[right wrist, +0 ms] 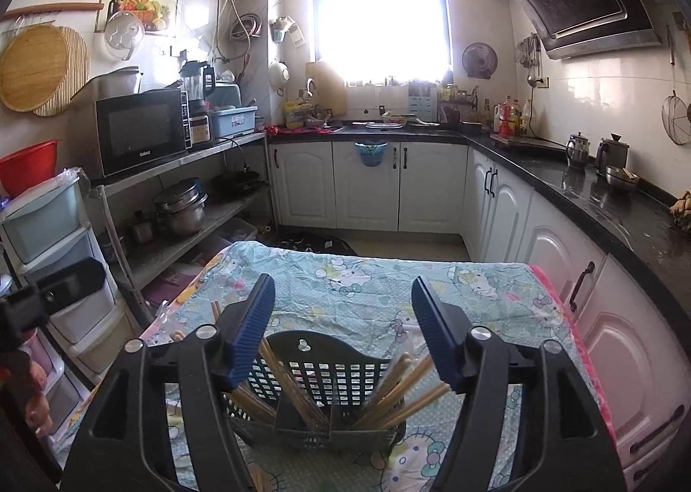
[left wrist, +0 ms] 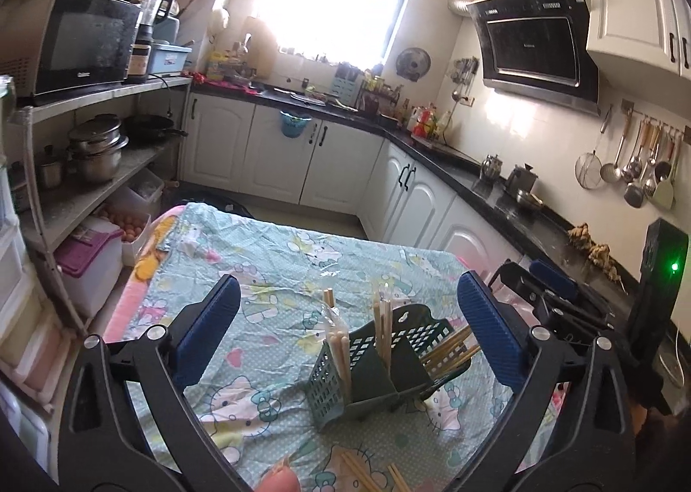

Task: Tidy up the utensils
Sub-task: 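Withdraw both open tools from the basket toward the remaining chopsticks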

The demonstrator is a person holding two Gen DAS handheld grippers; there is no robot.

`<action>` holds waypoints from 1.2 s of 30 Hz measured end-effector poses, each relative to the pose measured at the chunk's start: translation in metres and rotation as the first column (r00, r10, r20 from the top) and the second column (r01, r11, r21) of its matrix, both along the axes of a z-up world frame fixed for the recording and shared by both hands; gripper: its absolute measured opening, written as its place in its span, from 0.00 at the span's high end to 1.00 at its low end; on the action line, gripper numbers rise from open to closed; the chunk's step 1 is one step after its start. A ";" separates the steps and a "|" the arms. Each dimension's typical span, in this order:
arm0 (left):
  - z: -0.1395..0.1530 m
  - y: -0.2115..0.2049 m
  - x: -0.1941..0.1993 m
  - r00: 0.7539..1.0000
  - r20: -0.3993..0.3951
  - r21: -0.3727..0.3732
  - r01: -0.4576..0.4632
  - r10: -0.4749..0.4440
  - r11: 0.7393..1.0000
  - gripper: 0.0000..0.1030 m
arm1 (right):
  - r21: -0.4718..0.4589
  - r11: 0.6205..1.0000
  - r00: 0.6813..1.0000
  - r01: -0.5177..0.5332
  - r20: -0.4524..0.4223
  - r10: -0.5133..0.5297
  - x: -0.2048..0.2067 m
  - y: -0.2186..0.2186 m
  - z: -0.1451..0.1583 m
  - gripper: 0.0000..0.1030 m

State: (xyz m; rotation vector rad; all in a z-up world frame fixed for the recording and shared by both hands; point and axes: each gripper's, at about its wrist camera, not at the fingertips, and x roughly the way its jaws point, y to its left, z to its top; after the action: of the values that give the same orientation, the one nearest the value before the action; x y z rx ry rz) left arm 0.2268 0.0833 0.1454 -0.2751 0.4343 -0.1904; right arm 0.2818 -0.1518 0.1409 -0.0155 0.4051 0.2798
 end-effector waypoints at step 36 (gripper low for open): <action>-0.077 -0.015 -0.058 0.990 -0.138 0.056 -0.013 0.021 0.998 0.10 | -0.046 0.998 0.995 -0.037 -0.092 0.032 -0.076 -0.010 -0.046 0.29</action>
State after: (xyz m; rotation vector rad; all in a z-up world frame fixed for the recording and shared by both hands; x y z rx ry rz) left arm 0.1689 0.0684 0.0684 -0.2391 0.5738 -0.1429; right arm 0.2055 -0.1617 0.0946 -0.0564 0.5025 0.3057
